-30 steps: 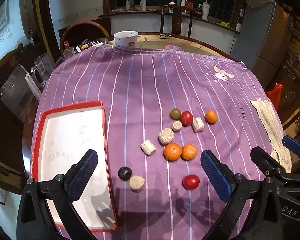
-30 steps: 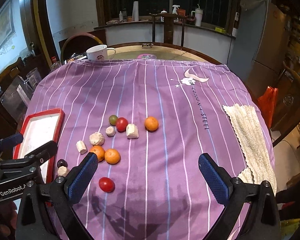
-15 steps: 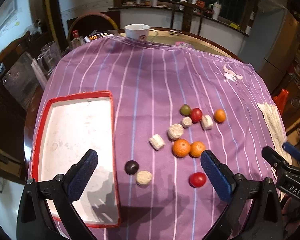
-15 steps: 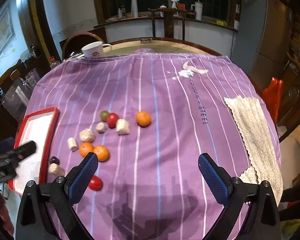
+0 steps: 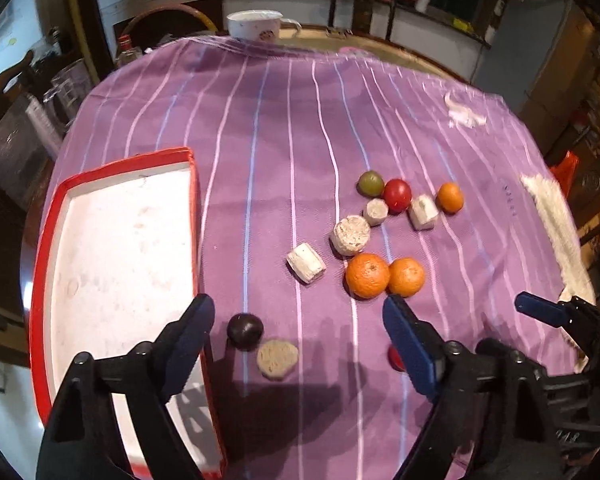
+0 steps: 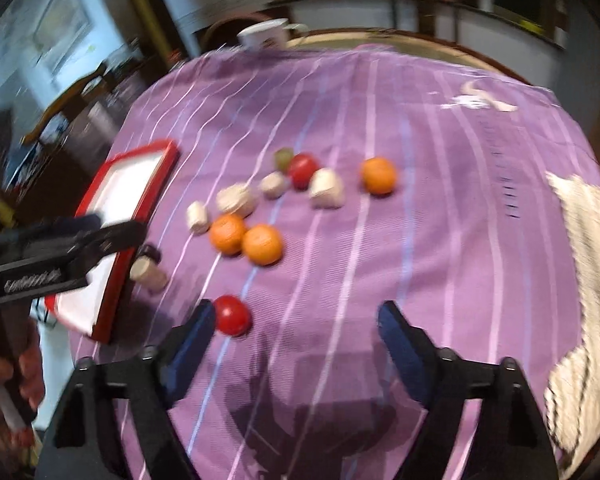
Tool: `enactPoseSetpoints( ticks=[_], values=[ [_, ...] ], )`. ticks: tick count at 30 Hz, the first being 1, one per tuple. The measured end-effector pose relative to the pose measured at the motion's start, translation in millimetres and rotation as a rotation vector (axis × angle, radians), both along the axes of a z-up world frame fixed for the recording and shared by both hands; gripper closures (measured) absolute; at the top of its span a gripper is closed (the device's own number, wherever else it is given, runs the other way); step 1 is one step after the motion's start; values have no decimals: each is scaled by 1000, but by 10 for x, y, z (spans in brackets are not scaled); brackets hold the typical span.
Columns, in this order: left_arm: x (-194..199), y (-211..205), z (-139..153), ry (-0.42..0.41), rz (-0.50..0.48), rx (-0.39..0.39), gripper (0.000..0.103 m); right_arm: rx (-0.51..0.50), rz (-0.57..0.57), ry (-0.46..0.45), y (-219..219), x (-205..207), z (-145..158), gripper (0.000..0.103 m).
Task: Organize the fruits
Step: 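Lower the right gripper onto the red tomato and close it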
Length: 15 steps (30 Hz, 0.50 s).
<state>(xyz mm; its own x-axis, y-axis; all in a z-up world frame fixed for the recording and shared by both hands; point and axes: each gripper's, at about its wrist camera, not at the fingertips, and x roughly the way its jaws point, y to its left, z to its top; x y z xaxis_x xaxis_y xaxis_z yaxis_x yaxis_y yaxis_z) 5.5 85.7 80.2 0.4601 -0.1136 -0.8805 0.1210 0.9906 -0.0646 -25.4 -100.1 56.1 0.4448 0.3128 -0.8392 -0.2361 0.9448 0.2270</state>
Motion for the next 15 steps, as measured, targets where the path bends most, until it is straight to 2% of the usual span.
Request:
enactPoseSetpoints(
  ticks=[7, 11, 15],
  values=[
    [296, -164, -291, 31, -124, 55, 21, -14, 119, 19, 356, 54, -275, 27],
    [462, -121, -426, 69, -144, 29, 26, -32, 147, 35, 477, 75, -397, 27],
    [550, -93, -418, 64, -159, -15, 26, -34, 154, 48, 548, 99, -468, 30]
  ],
)
